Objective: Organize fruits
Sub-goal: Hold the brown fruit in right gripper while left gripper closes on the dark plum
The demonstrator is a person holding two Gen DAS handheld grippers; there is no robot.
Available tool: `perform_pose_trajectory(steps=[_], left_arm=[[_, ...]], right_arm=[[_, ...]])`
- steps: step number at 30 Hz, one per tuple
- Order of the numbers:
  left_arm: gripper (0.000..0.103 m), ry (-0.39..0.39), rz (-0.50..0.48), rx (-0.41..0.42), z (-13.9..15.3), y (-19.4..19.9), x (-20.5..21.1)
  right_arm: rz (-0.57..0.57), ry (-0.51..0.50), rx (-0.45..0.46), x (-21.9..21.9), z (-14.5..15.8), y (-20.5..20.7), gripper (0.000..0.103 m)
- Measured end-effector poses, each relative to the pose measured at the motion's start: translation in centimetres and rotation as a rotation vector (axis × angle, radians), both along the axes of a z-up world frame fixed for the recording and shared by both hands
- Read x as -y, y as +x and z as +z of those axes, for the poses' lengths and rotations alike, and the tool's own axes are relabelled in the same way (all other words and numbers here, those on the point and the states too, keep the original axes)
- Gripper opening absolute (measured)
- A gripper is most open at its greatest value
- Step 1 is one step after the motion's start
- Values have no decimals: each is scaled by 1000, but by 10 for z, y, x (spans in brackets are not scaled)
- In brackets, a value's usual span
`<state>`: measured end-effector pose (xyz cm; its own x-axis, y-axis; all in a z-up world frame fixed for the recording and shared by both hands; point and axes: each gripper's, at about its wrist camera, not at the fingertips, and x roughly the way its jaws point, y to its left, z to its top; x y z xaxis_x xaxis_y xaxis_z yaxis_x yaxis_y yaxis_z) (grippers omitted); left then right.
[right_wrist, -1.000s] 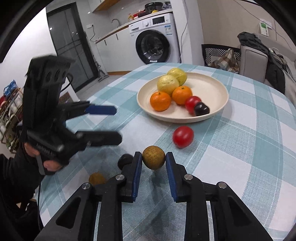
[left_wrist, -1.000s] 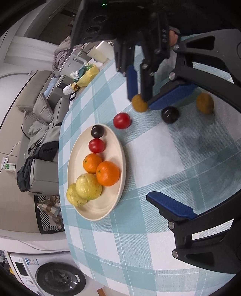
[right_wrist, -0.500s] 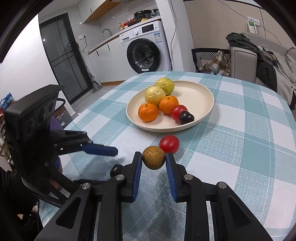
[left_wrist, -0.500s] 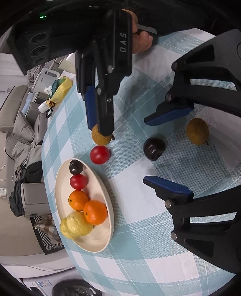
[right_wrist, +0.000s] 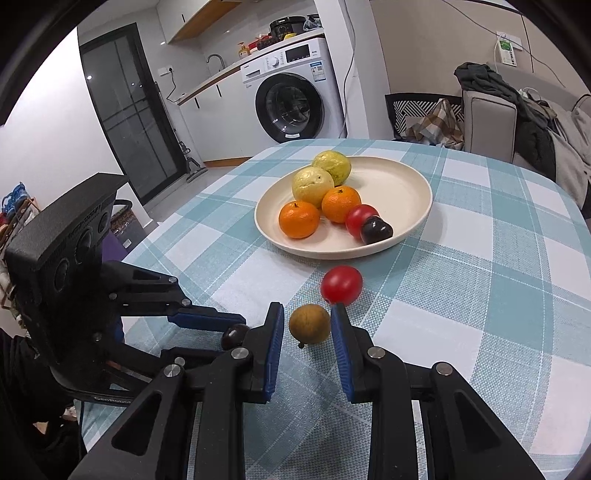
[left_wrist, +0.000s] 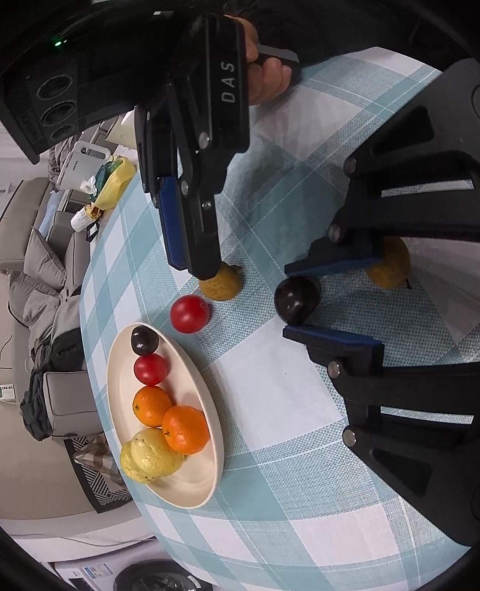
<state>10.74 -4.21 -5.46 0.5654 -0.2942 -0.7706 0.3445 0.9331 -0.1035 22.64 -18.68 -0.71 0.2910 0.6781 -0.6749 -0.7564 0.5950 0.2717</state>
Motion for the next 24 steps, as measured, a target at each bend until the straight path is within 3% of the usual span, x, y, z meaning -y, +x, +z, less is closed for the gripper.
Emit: perform_pose_trajectory(steps=[17,24], left_arm=[[23,-35,45,15,3,6,-16],[23,-65,80,34,10,12,-27]], right_arm=[[-19,-94,-27,-10,-17,6,27],[-25,-84,-47,-16,-18,13,27]])
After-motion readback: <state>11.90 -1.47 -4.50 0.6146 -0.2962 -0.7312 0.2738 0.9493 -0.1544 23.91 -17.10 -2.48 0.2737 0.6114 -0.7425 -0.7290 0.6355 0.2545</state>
